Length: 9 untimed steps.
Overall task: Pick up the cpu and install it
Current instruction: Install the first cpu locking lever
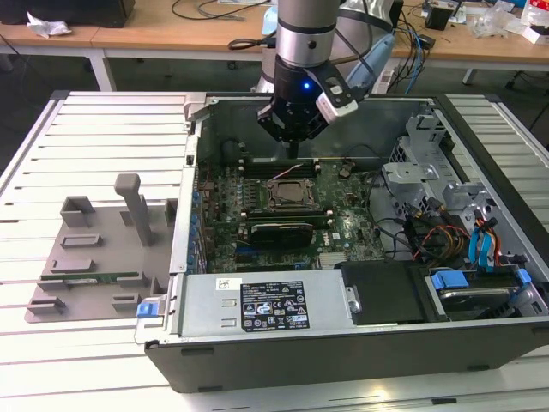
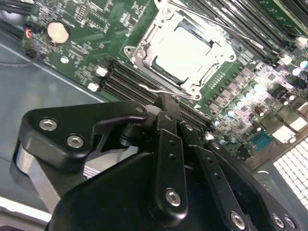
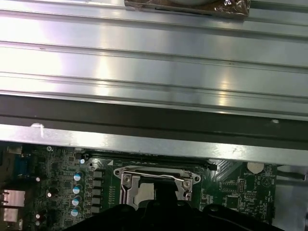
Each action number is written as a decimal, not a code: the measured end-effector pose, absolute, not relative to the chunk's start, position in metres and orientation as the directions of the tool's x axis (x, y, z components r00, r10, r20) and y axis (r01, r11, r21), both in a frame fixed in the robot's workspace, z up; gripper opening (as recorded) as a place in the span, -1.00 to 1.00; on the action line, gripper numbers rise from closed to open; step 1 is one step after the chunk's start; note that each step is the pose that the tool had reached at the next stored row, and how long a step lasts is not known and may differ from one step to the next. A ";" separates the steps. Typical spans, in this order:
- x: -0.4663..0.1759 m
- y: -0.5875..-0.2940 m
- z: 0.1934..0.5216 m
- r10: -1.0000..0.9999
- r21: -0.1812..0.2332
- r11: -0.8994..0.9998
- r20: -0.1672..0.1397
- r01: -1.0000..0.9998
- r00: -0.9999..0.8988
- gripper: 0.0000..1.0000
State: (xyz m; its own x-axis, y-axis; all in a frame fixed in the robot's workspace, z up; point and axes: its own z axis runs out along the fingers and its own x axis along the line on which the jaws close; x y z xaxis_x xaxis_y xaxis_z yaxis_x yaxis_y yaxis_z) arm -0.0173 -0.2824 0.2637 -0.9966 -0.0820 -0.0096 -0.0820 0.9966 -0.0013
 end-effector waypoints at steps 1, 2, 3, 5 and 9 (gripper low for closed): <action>-0.015 -0.282 0.264 -0.082 -0.001 0.997 -0.009 -0.082 -0.997 -0.79; -0.014 -0.282 0.264 -0.082 -0.001 0.997 -0.009 -0.082 -0.997 -0.79; -0.012 -0.282 0.264 -0.082 -0.001 0.997 -0.009 -0.082 -0.997 -0.79; -0.008 -0.282 0.264 -0.082 -0.001 0.997 -0.009 -0.082 -0.997 -0.79; 0.000 -0.282 0.264 -0.082 -0.001 0.997 -0.009 -0.082 -0.997 -0.79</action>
State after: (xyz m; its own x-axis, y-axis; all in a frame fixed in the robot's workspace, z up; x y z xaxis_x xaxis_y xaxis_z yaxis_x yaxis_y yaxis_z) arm -0.0002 -0.2824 0.2637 -0.9966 -0.0820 -0.0086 -0.0820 0.9966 -0.0012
